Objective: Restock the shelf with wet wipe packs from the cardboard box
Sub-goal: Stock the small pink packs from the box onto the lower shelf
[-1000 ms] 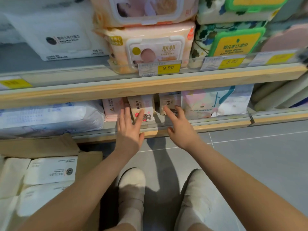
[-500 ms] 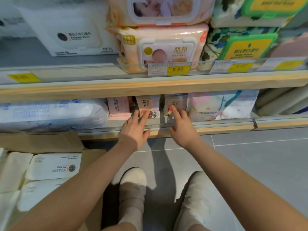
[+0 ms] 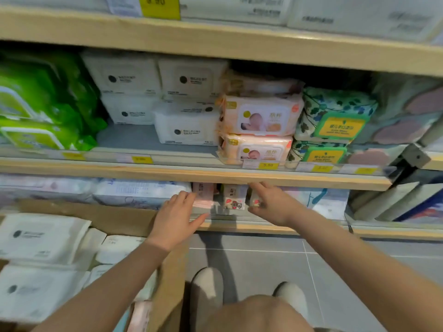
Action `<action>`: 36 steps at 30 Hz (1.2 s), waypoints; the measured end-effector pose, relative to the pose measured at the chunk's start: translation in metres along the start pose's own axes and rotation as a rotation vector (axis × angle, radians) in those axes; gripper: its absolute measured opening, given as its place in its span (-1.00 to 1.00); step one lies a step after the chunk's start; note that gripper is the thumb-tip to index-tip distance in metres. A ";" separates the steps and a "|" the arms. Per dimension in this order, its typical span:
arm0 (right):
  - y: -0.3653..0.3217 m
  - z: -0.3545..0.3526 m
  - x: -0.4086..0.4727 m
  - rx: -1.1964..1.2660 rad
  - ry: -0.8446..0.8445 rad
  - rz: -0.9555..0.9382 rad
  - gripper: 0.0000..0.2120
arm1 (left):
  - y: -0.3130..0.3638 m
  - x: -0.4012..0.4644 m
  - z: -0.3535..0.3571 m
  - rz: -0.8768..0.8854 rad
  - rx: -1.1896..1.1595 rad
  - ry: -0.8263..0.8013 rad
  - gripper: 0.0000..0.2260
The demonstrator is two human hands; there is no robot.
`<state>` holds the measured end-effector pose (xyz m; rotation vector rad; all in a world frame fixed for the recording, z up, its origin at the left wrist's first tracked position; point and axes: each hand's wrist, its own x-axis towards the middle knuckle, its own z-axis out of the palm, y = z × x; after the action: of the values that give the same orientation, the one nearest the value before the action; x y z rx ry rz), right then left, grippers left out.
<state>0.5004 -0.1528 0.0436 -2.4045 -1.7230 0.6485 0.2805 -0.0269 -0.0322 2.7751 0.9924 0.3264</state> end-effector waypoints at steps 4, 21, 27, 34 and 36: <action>-0.056 -0.015 -0.002 -0.036 0.020 -0.080 -0.38 | -0.048 -0.065 -0.034 -0.136 -0.034 0.032 -0.44; -0.180 0.231 0.018 -0.270 -0.139 -0.281 -0.25 | -0.135 -0.259 0.045 -0.763 -0.041 -0.323 -0.40; -0.171 0.250 0.021 -0.296 -0.018 -0.308 -0.28 | -0.117 -0.224 0.099 -1.150 -0.169 -0.526 -0.14; -0.166 0.256 0.024 -0.284 0.024 -0.331 -0.31 | -0.118 -0.225 0.123 -1.204 -0.124 -0.561 -0.06; -0.166 0.257 0.025 -0.281 0.017 -0.328 -0.32 | -0.117 -0.221 0.117 -1.210 -0.059 -0.599 -0.06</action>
<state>0.2579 -0.1109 -0.1397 -2.1953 -2.2631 0.3607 0.0739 -0.0898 -0.2043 1.5504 2.0569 -0.5816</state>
